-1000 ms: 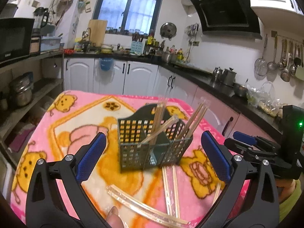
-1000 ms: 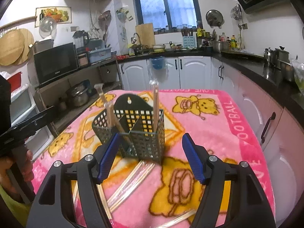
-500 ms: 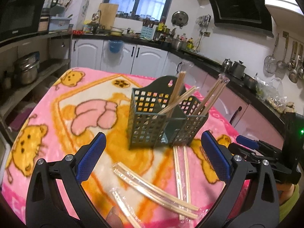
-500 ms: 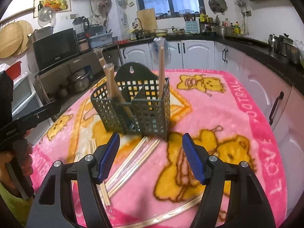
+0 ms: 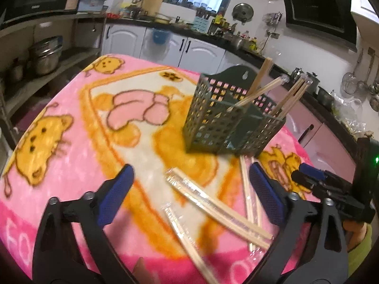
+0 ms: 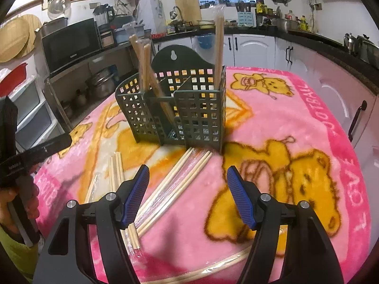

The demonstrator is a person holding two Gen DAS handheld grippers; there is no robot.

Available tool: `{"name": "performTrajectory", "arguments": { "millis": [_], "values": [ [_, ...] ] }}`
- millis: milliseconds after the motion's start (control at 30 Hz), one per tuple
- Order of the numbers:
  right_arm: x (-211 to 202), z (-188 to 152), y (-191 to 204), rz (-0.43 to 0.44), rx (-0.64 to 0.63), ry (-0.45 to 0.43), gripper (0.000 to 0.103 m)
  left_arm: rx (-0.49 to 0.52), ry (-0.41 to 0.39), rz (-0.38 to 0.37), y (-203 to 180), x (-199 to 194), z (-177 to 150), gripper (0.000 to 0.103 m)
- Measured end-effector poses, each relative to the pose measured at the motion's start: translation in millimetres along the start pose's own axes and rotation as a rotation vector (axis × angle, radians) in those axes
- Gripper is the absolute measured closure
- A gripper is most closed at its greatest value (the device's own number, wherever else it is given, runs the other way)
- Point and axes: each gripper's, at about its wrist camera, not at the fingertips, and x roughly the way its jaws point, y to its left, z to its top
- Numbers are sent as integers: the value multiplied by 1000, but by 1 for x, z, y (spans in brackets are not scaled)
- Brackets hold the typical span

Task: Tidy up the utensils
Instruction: 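Move both open tools back toward the chopsticks lying beside the caddy, then close the left tool on a wrapped chopstick while the right tool grasps another chopstick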

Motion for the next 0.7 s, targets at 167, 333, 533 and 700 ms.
{"name": "performTrajectory", "arguments": {
  "millis": [167, 333, 533, 700],
  "values": [
    [19, 2, -8, -12, 26, 46, 49, -37, 74, -19, 13, 10, -16, 47],
    [38, 5, -19, -15, 83, 81, 54, -56, 131, -39, 18, 17, -32, 52],
    [61, 10, -27, -15, 164, 113, 59, -58, 183, -36, 18, 27, -43, 58],
    [82, 15, -31, -40, 202, 136, 66, -44, 216, -34, 14, 40, -47, 58]
  ]
}}
